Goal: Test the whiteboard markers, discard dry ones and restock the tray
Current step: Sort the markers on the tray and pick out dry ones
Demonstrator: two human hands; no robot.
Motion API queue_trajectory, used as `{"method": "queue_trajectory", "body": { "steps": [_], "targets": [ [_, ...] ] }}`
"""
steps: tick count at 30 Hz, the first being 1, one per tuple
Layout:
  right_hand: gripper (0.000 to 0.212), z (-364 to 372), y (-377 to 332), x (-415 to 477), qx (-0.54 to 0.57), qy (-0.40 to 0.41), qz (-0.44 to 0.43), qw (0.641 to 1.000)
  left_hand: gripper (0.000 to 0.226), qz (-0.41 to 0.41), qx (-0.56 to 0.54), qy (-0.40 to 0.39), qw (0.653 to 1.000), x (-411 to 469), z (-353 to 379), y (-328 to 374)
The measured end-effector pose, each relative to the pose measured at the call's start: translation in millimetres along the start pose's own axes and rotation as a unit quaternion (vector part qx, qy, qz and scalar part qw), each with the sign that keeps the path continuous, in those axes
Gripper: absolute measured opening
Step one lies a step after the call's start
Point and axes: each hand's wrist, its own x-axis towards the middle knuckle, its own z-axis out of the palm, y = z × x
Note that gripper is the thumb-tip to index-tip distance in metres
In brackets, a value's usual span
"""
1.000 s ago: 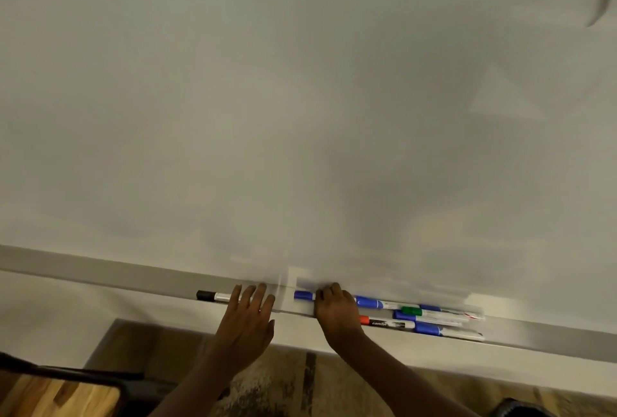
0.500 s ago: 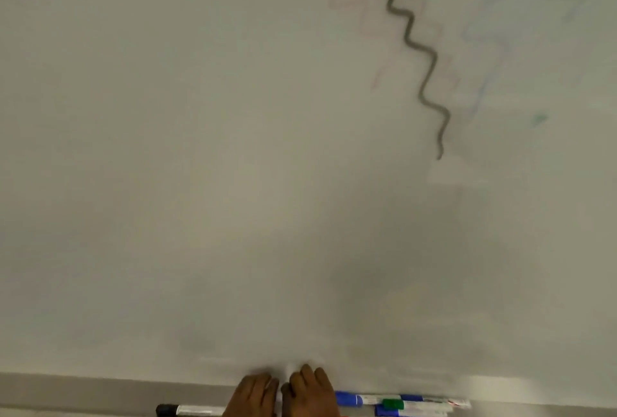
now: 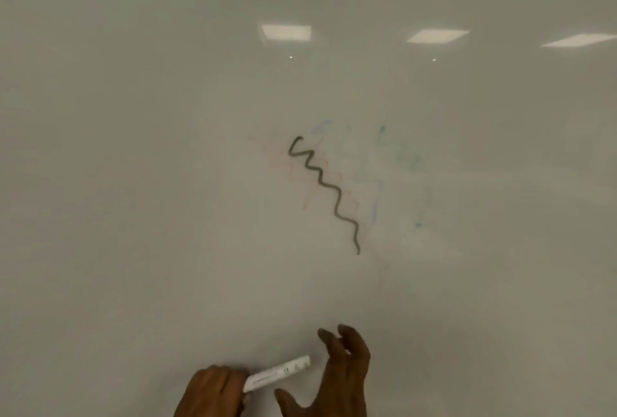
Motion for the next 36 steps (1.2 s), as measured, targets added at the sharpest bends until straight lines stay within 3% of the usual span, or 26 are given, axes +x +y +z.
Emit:
{"method": "queue_trajectory", "body": {
  "steps": [2, 4, 7, 9, 12, 16, 17, 19, 26, 29, 32, 34, 36],
  "targets": [
    [0.088, -15, -17, 12, 0.039, -0.096, -0.029, 0.994, 0.030, 0.051, -0.040, 0.054, 0.996, 37, -26, 7],
    [0.080, -24, -47, 21, 0.156, -0.238, 0.006, 0.959, 0.024, 0.108, -0.055, 0.079, 0.989, 67, -45, 26],
    [0.058, -32, -78, 34, 0.243, -0.288, -0.009, 0.926, 0.022, 0.187, -0.065, 0.081, 0.977, 98, -63, 47],
    [0.039, -41, -95, 39, 0.239, -0.269, -0.016, 0.933, 0.020, 0.210, -0.074, 0.082, 0.972, 113, -72, 51],
    [0.033, -52, -109, 47, 0.189, -0.227, -0.042, 0.955, 0.025, 0.210, -0.086, -0.014, 0.974, 124, -82, 55],
    [0.033, -60, -114, 52, 0.199, -0.200, -0.060, 0.958, 0.051, 0.072, -0.206, -0.218, 0.951, 149, -107, 72],
    [0.033, -62, -115, 52, 0.196, -0.193, -0.072, 0.959, 0.051, 0.030, -0.243, -0.265, 0.933, 153, -110, 75],
    [0.032, -67, -120, 52, 0.174, -0.188, -0.114, 0.960, 0.029, -0.001, -0.264, -0.319, 0.910, 164, -115, 79],
    [0.022, -80, -142, 52, 0.085, -0.094, -0.252, 0.959, 0.029, 0.008, -0.226, -0.313, 0.922, 183, -149, 95],
    [0.024, -83, -143, 49, 0.088, -0.069, -0.277, 0.954, 0.043, -0.002, -0.218, -0.265, 0.939, 179, -153, 104],
    [0.024, -84, -149, 44, 0.098, -0.064, -0.278, 0.953, 0.050, -0.046, -0.196, -0.266, 0.943, 180, -154, 114],
    [0.023, -102, -155, 44, 0.079, -0.012, -0.306, 0.949, 0.075, -0.072, -0.147, -0.278, 0.947, 181, -158, 97],
    [0.026, -135, -171, 46, 0.225, 0.057, -0.296, 0.927, 0.092, -0.125, -0.103, -0.268, 0.950, 178, -166, 70]
  ]
}}
